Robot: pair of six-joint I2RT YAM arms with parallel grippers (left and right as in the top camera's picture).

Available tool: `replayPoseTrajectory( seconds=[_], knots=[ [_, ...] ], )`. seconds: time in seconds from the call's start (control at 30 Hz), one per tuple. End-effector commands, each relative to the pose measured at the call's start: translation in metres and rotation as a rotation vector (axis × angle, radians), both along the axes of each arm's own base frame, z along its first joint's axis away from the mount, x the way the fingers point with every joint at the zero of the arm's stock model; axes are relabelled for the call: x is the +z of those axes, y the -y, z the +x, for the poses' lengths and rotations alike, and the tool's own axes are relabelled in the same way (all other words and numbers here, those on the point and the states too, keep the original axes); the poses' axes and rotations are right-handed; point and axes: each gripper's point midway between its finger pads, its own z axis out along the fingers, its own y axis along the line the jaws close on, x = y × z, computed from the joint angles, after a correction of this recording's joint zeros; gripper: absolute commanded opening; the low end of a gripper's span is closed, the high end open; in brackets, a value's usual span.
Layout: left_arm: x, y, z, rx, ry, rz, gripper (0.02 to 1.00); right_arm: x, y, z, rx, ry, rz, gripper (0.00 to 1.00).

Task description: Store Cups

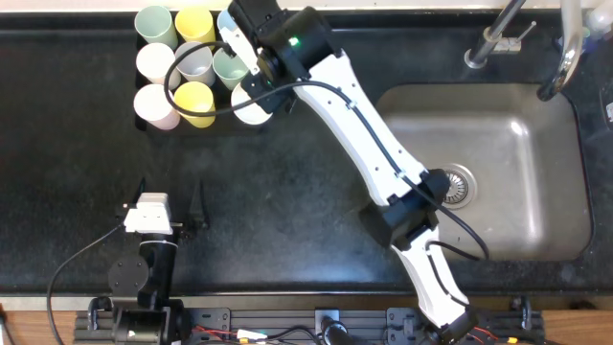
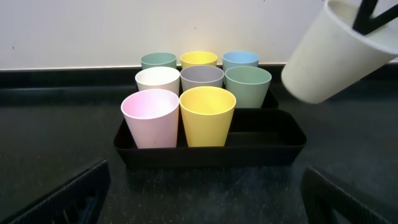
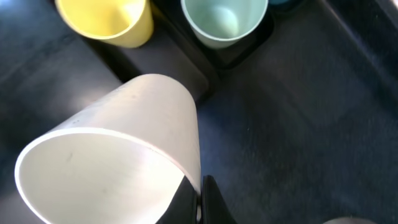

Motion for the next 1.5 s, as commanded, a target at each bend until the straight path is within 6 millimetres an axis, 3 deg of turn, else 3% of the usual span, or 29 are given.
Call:
replayPoseTrajectory(
  seconds=[0.03, 0.33, 0.43, 0.73, 1.5],
  knots=[
    [0.0, -0.001, 0.0, 0.006, 0.004, -0.007, 0.998, 0.01, -0.002, 0.01, -0.022, 0.051, 0.019, 0.042],
    [0.0, -0.001, 0.0, 0.006, 0.004, -0.007, 0.998, -0.037, -0.026, 0.005, 0.019, -0.012, -0.031, 0.045],
    [0.0, -0.001, 0.0, 0.006, 0.004, -0.007, 0.998, -0.045, -0.029, 0.006, 0.013, -0.019, -0.033, 0.045],
    [0.0, -0.001, 0.0, 0.006, 0.004, -0.007, 0.998, -0.049, -0.026, 0.02, -0.009, -0.005, -0.02, 0.042],
    [0.0, -0.001, 0.0, 0.006, 0.004, -0.007, 0.998, -0.099, -0.028, 0.026, -0.013, -0.062, -0.077, 0.045]
  ],
)
